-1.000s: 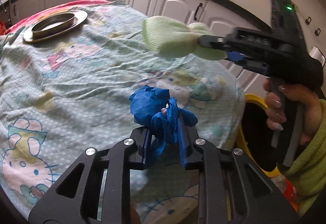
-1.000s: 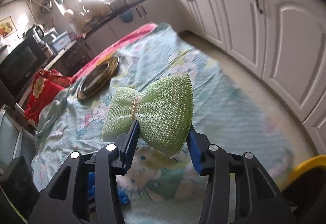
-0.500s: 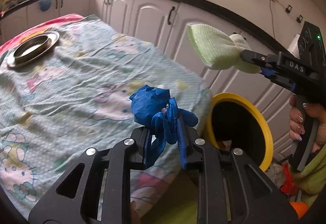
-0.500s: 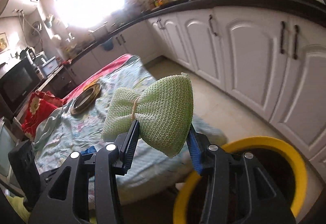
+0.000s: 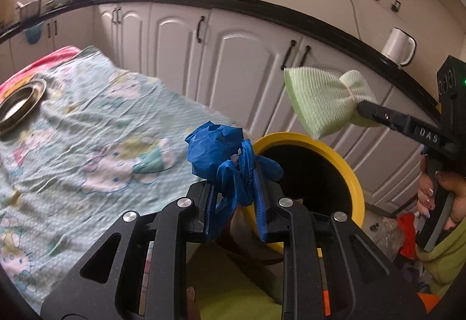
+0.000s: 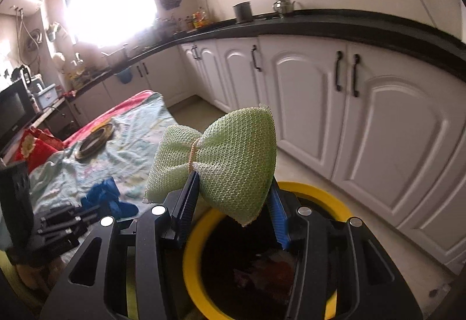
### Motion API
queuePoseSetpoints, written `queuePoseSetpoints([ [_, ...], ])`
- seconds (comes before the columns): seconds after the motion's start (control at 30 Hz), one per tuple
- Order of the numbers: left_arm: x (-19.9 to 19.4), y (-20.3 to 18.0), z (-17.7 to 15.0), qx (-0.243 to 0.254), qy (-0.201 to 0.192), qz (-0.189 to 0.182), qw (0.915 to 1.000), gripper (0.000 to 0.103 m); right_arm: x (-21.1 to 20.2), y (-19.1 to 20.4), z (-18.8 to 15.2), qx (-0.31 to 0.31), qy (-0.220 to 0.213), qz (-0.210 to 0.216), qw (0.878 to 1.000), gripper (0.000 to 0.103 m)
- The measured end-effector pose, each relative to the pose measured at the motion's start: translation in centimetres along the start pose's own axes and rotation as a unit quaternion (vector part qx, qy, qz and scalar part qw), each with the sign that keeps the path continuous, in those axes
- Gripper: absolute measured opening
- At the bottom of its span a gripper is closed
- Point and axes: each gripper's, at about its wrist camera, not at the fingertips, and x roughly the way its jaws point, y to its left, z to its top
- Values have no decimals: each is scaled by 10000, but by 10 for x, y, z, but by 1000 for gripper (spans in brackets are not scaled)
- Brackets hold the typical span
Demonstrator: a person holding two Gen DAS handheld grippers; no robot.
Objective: Collect trash
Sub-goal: 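Carry the blue glove in the left tool and green bow in the right over the bin, then open both tools to drop the glove and bow into the bin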
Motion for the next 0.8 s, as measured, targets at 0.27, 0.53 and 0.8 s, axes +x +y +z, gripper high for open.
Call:
queuePoseSetpoints([
  [0.27,13,-35,11,354,-7,-190,9992,16,-22,-22,-23,-77,54,-529,9986,44],
  [0.53,31,-64,15,742,42,-291,9968,16,-25,-48,-50,-30,285,-871,9958,44],
  [0.8,50,-81,14,897,204,-406,9949,17,-15,-57,-74,-54,580,-968,9936,45],
])
